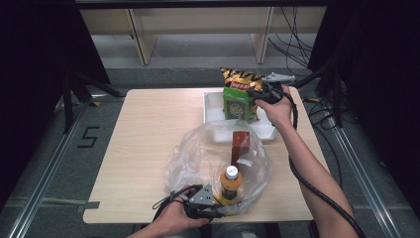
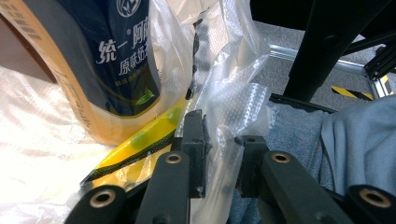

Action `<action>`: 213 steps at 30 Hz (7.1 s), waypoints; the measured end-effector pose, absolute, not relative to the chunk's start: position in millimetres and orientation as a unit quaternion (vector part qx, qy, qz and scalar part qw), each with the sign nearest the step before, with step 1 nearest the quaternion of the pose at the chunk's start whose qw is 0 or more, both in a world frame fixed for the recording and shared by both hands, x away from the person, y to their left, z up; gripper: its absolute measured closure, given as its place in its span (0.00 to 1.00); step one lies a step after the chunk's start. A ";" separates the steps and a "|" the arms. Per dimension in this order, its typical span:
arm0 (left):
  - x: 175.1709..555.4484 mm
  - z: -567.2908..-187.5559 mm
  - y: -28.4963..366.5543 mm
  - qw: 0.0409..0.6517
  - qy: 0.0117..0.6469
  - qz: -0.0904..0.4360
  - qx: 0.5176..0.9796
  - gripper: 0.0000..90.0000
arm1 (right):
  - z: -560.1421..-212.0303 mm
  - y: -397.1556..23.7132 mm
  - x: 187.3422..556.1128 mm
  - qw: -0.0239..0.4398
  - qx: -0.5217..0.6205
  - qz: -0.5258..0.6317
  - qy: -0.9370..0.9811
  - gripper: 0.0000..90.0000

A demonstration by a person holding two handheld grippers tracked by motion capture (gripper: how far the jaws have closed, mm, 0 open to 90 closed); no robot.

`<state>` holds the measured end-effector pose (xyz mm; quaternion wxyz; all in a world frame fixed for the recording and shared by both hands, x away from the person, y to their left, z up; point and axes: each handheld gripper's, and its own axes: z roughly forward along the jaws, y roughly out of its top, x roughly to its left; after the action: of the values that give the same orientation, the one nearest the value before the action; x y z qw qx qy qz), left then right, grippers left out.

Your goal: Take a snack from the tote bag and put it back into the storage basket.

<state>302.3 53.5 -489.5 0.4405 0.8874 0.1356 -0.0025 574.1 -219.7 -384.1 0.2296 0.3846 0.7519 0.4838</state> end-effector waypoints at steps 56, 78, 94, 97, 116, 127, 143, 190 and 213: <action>308.5 -426.6 86.9 0.505 0.162 0.070 0.845 0.47 | -342.9 -197.8 433.0 0.082 0.275 0.508 0.812 0.57; 318.1 -434.6 94.1 0.500 0.186 0.073 0.843 0.47 | -344.4 -186.1 443.3 0.085 0.242 0.466 0.847 0.44; 320.8 -437.5 94.6 0.497 0.188 0.072 0.844 0.47 | -353.5 -203.1 437.3 0.054 0.246 0.475 0.843 0.37; 320.6 -438.1 94.4 0.498 0.192 0.068 0.843 0.47 | -355.6 -204.3 437.1 0.050 0.237 0.486 0.840 0.36; 323.0 -440.3 94.7 0.495 0.185 0.072 0.846 0.47 | -360.9 -210.1 435.7 0.044 0.215 0.483 0.848 0.33; 322.5 -442.7 93.7 0.494 0.192 0.068 0.845 0.47 | -372.2 -209.4 437.1 0.035 0.199 0.472 0.858 0.31; 323.8 -445.8 93.5 0.491 0.190 0.063 0.848 0.47 | -384.6 -205.3 441.9 0.056 0.184 0.475 0.858 0.34; 309.8 -452.2 74.0 0.494 0.154 0.041 0.855 0.58 | -347.7 -209.9 427.7 0.097 0.216 0.521 0.820 0.43; 307.6 -472.2 63.8 0.453 0.139 0.037 0.880 0.92 | -345.1 -213.0 429.8 0.098 0.229 0.532 0.809 0.43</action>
<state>307.6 63.8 -472.2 0.4527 0.8800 0.1386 0.0371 429.8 -213.0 -345.1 0.0983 0.2291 0.8089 0.5324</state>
